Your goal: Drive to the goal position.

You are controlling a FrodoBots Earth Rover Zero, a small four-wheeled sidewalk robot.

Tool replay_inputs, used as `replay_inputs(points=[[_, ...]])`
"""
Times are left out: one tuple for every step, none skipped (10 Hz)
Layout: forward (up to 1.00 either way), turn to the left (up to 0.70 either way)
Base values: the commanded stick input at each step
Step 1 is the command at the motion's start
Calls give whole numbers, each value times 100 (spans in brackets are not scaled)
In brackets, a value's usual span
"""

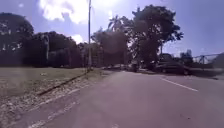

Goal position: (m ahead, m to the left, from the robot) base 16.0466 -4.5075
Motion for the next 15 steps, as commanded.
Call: replay_inputs(points=[[70,0],[70,0],[70,0],[70,0],[70,0],[70,0],[70,0],[70,0],[70,0],[70,0],[70,0],[70,0],[70,0],[70,0],[70,0]])
